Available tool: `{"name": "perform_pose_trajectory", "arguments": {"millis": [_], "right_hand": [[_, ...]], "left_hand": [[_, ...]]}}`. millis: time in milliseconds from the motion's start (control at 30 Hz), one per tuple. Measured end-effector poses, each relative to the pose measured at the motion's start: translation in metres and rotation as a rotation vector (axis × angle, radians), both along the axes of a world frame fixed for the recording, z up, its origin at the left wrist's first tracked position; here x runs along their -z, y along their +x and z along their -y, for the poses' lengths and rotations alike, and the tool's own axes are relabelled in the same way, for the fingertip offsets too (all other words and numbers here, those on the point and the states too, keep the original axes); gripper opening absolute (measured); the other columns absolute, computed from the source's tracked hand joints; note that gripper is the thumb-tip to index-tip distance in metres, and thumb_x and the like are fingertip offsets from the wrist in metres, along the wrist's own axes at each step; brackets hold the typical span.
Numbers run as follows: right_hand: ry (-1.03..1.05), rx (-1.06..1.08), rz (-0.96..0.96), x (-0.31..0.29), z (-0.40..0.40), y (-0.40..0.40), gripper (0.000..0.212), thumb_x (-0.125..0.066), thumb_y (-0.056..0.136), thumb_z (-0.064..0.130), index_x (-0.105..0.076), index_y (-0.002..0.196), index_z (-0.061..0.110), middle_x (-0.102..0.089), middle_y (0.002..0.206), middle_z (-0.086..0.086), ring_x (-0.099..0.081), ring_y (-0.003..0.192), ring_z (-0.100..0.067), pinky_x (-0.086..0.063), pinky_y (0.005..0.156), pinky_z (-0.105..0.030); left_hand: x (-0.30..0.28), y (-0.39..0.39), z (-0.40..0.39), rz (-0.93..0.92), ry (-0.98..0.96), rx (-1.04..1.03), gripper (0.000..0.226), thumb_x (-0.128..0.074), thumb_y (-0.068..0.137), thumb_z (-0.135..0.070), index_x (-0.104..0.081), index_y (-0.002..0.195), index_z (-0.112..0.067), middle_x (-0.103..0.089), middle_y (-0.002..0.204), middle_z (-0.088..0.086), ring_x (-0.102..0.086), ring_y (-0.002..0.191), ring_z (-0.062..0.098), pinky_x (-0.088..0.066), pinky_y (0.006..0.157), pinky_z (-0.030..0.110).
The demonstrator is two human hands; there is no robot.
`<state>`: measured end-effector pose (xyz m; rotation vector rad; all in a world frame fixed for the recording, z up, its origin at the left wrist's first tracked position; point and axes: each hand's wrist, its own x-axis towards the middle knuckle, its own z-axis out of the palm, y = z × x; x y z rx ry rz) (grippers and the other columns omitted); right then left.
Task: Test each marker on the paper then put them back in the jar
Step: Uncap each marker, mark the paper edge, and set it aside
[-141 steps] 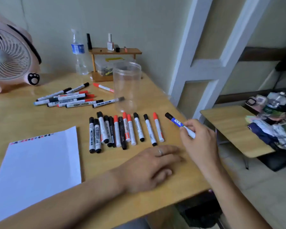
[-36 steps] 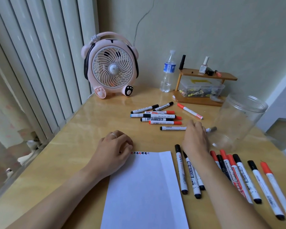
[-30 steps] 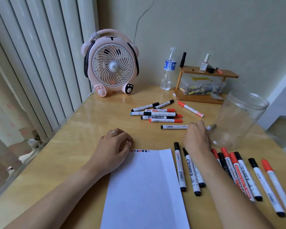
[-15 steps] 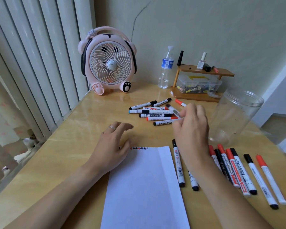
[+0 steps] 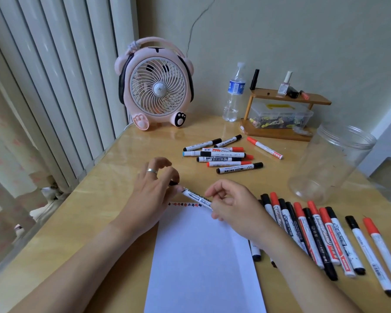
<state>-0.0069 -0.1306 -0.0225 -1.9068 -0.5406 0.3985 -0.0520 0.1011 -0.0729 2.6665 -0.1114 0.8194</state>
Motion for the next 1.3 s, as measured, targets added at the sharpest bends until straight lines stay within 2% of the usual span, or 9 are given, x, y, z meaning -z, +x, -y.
{"name": "perform_pose_trajectory", "arguments": {"millis": [100, 167, 233, 333, 467, 633, 933, 1167, 1300], "right_hand": [[-0.065, 0.047, 0.094, -0.003, 0.006, 0.003, 0.018, -0.055, 0.095, 0.01, -0.068, 0.096, 0.023, -0.064, 0.081, -0.001, -0.069, 0.073, -0.015, -0.047, 0.063, -0.021], [-0.178, 0.056, 0.368, -0.004, 0.01, 0.006, 0.016, -0.056, 0.094, 0.012, -0.066, 0.093, 0.024, -0.061, 0.082, 0.006, -0.06, 0.074, -0.009, -0.042, 0.061, -0.013], [-0.321, -0.043, 0.625, -0.005, 0.009, 0.001, 0.006, -0.056, 0.095, 0.025, -0.061, 0.098, 0.026, -0.056, 0.093, 0.012, -0.055, 0.086, -0.006, -0.045, 0.074, -0.021], [-0.517, -0.158, 0.84, 0.0, -0.004, -0.016, 0.023, -0.046, 0.097, 0.05, -0.052, 0.1, 0.027, -0.045, 0.092, 0.014, -0.05, 0.094, -0.013, -0.035, 0.077, -0.033], [-0.561, -0.108, 0.812, 0.004, -0.007, -0.018, 0.025, -0.044, 0.105, 0.047, -0.036, 0.093, 0.027, -0.044, 0.089, 0.008, -0.056, 0.091, -0.024, -0.032, 0.067, -0.035], [-0.58, -0.21, 0.753, 0.006, -0.001, -0.012, 0.026, -0.041, 0.105, 0.05, -0.046, 0.099, 0.026, -0.053, 0.09, 0.006, -0.056, 0.087, -0.026, -0.042, 0.067, -0.038], [-0.534, -0.183, 0.871, 0.005, -0.008, -0.022, 0.022, -0.024, 0.101, 0.05, -0.031, 0.091, 0.031, -0.045, 0.08, 0.009, -0.046, 0.069, -0.023, -0.03, 0.061, -0.034], [-0.616, -0.18, 0.809, -0.003, -0.008, -0.023, 0.025, -0.029, 0.108, 0.051, -0.032, 0.097, 0.028, -0.061, 0.089, 0.005, -0.054, 0.078, -0.028, -0.031, 0.063, -0.038], [-0.697, -0.134, 0.802, -0.003, -0.007, -0.02, 0.034, -0.027, 0.108, 0.055, -0.031, 0.094, 0.024, -0.066, 0.087, -0.004, -0.057, 0.08, -0.037, -0.034, 0.062, -0.04]], "left_hand": [[-0.004, -0.004, 0.0, -0.073, -0.08, 0.147, 0.037, -0.035, 0.105, -0.057, -0.048, 0.099, -0.023, -0.052, 0.09, -0.011, -0.047, 0.083, 0.012, -0.044, 0.07, 0.037], [-0.007, -0.008, 0.006, -0.106, -0.154, 0.221, 0.037, -0.031, 0.106, -0.056, -0.045, 0.097, -0.023, -0.051, 0.082, -0.011, -0.048, 0.077, 0.011, -0.043, 0.064, 0.036], [-0.01, -0.013, 0.017, -0.082, -0.177, 0.256, 0.038, -0.029, 0.106, -0.055, -0.046, 0.097, -0.023, -0.051, 0.08, -0.011, -0.048, 0.075, 0.01, -0.042, 0.065, 0.033], [-0.011, -0.018, 0.037, -0.075, -0.28, 0.314, 0.036, -0.032, 0.108, -0.05, -0.047, 0.097, -0.02, -0.052, 0.08, -0.013, -0.049, 0.074, 0.007, -0.039, 0.065, 0.022], [-0.007, -0.019, 0.042, -0.176, -0.352, 0.34, 0.037, -0.032, 0.107, -0.047, -0.052, 0.094, -0.019, -0.055, 0.084, -0.012, -0.054, 0.082, 0.011, -0.04, 0.072, 0.021], [-0.002, -0.014, 0.031, -0.248, -0.24, 0.361, 0.038, -0.031, 0.107, -0.047, -0.051, 0.087, -0.022, -0.051, 0.081, -0.012, -0.051, 0.077, 0.009, -0.04, 0.07, 0.026], [-0.008, -0.015, 0.029, -0.159, -0.189, 0.364, 0.032, -0.029, 0.108, -0.047, -0.045, 0.088, -0.027, -0.047, 0.081, -0.014, -0.049, 0.075, 0.008, -0.042, 0.068, 0.026], [-0.01, -0.013, 0.033, -0.072, -0.125, 0.356, 0.036, -0.024, 0.109, -0.048, -0.045, 0.088, -0.028, -0.047, 0.081, -0.011, -0.046, 0.072, 0.011, -0.045, 0.067, 0.04], [-0.012, -0.012, 0.031, -0.006, -0.07, 0.315, 0.036, -0.026, 0.11, -0.044, -0.05, 0.094, -0.023, -0.045, 0.085, -0.014, -0.039, 0.07, 0.007, -0.043, 0.067, 0.035]]}}
